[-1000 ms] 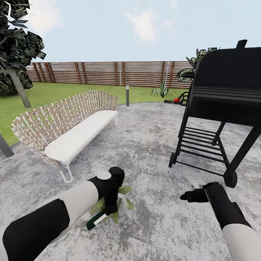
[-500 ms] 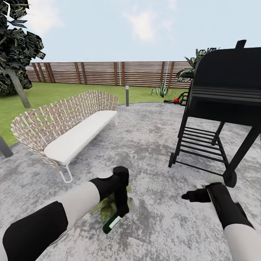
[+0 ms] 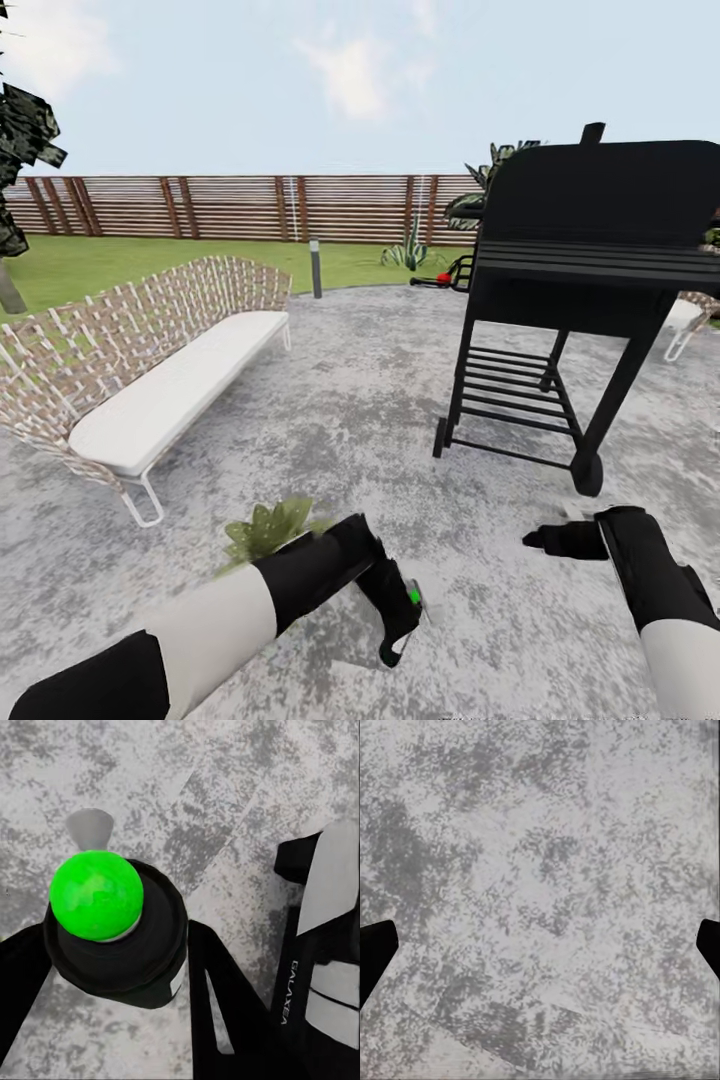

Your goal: Pick up the pesticide atomizer in the garden and spray insectifuge to fully cover both potted plants in the garden.

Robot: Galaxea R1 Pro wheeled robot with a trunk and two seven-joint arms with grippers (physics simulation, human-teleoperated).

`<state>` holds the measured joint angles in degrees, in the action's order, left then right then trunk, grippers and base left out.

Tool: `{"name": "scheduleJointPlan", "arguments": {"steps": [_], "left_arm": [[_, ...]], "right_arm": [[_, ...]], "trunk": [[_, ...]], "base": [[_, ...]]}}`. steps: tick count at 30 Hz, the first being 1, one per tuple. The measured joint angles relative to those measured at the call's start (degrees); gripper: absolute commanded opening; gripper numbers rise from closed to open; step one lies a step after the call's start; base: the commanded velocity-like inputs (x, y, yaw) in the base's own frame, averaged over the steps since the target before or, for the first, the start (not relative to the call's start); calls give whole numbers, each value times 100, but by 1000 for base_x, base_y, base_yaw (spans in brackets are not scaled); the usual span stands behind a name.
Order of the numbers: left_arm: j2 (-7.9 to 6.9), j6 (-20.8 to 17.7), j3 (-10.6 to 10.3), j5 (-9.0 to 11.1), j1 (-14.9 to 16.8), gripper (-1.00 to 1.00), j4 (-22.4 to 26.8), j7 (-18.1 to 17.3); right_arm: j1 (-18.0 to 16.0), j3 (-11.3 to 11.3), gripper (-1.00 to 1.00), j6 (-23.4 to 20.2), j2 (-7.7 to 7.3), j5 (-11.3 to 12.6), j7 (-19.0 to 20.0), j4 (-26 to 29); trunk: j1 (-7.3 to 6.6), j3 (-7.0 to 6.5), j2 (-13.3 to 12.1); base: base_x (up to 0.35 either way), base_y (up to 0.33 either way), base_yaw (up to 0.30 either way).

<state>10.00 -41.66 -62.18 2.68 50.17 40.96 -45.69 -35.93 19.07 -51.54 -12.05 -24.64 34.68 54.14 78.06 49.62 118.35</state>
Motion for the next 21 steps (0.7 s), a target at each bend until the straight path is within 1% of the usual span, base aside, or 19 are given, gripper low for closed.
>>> {"name": "scheduleJointPlan", "arguments": {"steps": [1, 3, 4, 7, 10, 17, 21], "left_arm": [[0, 102, 1, 154, -31, -100, 0, 217], [0, 269, 3, 429, -76, -100, -4, 490], [0, 445, 2, 652, -111, -100, -6, 613], [0, 612, -1, 821, -133, -100, -15, 688], [0, 654, -7, 865, -142, -100, -18, 705], [0, 661, 0, 880, -147, -100, -18, 708], [0, 661, -5, 877, -147, -100, -15, 709]], "right_arm": [[1, 94, 100, 0, 0, 1, -1, -1], [1, 218, 100, -1, 0, 2, -1, -1], [2, 269, 100, -1, 0, 1, -1, -3], [-2, 298, 100, -2, 0, 3, -1, -1], [1, 305, 100, -2, 7, 3, -1, 2], [2, 306, 100, -1, 7, 1, 5, 2], [2, 306, 100, -2, 8, 3, 0, 2]], "trunk": [[0, -6, 0], [0, -18, 0], [0, -23, 0], [0, -40, 0], [0, -49, 0], [0, -50, 0], [0, -58, 0]], "base": [[0, 0, -248], [0, 0, -248], [0, 0, -248], [0, 0, -255], [0, 0, -118], [0, 0, -12], [0, 0, -171]]}}
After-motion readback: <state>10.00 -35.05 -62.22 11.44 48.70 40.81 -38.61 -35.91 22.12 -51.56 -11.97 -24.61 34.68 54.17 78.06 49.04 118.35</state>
